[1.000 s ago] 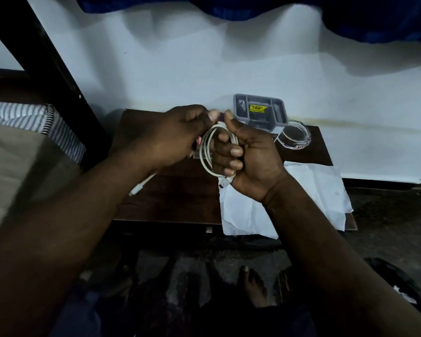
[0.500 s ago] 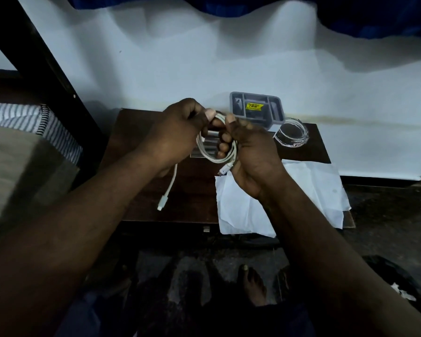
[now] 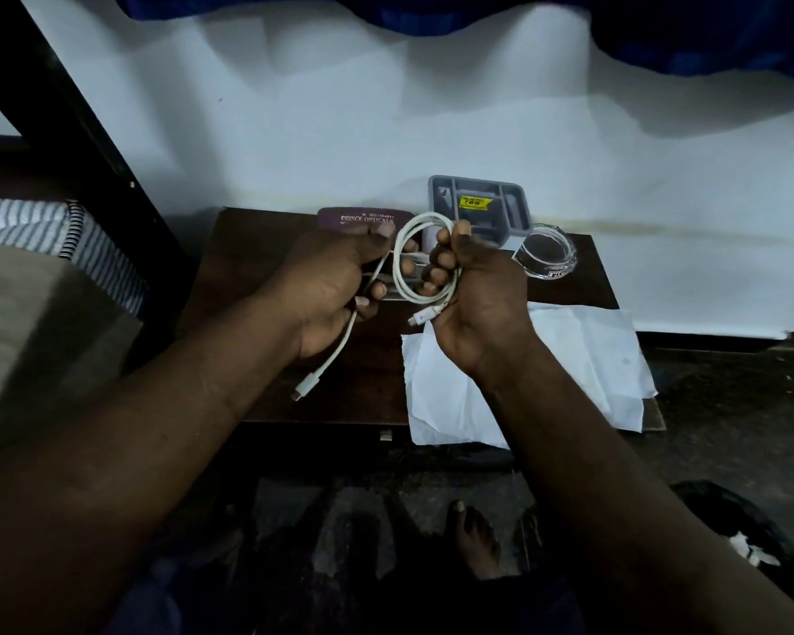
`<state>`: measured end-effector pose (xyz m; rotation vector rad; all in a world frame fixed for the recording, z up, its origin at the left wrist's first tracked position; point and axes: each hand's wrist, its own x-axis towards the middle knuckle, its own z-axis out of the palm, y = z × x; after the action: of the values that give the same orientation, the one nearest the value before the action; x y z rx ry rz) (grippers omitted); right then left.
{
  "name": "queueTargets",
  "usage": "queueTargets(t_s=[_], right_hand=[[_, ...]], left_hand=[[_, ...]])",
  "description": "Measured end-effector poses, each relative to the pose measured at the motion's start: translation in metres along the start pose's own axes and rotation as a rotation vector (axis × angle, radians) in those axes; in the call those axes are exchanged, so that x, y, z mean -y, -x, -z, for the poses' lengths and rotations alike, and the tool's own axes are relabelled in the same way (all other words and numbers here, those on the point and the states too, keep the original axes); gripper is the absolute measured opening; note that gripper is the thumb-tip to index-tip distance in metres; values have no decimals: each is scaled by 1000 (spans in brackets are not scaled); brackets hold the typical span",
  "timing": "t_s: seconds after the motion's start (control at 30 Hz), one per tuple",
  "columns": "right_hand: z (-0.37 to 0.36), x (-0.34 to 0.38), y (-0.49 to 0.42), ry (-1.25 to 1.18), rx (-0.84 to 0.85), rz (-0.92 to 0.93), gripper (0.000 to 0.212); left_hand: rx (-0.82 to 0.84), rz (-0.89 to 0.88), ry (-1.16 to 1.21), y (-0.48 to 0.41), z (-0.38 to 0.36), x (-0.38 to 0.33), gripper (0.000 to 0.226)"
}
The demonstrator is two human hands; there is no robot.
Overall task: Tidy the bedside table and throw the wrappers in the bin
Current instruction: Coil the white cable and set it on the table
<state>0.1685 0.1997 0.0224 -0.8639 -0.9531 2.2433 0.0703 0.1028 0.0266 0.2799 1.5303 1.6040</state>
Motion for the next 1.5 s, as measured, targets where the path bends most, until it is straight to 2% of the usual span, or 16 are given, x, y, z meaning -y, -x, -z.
queueTargets(t_s=[0.1, 0.2, 0.3, 0.43, 0.57, 0.73, 0.87, 1.0, 1.1, 1.17, 1.3, 1.33, 1.4, 1.5], right_hand=[[0, -2, -2, 44, -77, 27, 37], [-1, -6, -1, 87, -104, 56, 37], [-1, -9, -1, 120, -61, 49, 35], [4, -8, -2, 341, 66, 49, 30], [6, -2, 2, 703, 119, 120, 23], [8, -4, 0, 760, 97, 182, 21], [12, -1, -1, 744, 117, 136, 21], [17, -7, -6, 874, 32, 219, 31], [14, -8, -2, 805, -43, 108, 41], [9, -9, 5, 742, -4, -41, 41], [-1, -17, 19, 681, 288, -382, 58], [-2, -17, 22, 654, 374, -444, 56], [-2, -13, 25, 603, 464, -478, 34], [4, -1, 17, 548, 394, -406, 16]], left_hand=[[41, -64, -111, 3, -2, 1, 38], [70, -49, -156, 5, -3, 3, 32], [1, -29, -95, 6, -8, 3, 35], [-134, -74, -102, 2, -8, 1, 40], [-164, -23, 66, -4, 2, -4, 37], [-67, 70, 255, -5, 2, -9, 35], [-65, 69, 252, -6, 2, -9, 31], [-113, 10, 242, -8, 3, -12, 33], [-163, -49, 308, -10, 7, -16, 36], [-200, -87, 372, -12, 11, -18, 37], [-255, -141, 441, -14, 12, -21, 37], [-250, -148, 455, -14, 12, -21, 37], [-229, -156, 459, -14, 13, -22, 38], [-219, -151, 422, -12, 17, -23, 39]])
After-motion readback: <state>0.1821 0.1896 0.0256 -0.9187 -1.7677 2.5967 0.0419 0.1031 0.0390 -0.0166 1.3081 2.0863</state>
